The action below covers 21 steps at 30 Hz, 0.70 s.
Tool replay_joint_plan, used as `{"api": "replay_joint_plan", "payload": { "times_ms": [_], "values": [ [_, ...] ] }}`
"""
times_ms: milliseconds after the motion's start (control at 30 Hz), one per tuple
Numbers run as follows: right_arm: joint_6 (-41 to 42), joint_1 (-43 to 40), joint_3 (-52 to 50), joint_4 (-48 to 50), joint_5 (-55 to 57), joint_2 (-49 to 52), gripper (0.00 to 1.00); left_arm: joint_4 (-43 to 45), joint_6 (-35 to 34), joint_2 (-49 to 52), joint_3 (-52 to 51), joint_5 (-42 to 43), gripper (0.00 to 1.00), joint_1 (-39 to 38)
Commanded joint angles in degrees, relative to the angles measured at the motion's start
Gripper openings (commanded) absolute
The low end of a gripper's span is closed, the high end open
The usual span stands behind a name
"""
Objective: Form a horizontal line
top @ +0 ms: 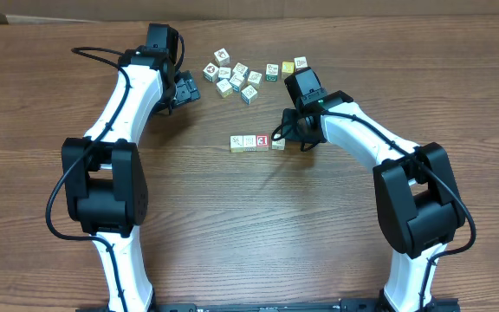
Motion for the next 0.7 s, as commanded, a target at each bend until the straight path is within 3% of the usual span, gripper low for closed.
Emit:
{"api": "replay_joint_plan", "payload": {
  "times_ms": [0,667],
  "values": [
    [0.42,-0.15,-0.26,0.13,-3.13,-1.95,0.21,-0.11,0.5,0.13,1.14,0.28,1.0,-0.76],
    [0.42,-0.15,-0.26,-1.79,-0.87,-1.95,0.21,-0.11,0.5,0.13,1.14,0.26,1.0,-0.76]
  ]
}}
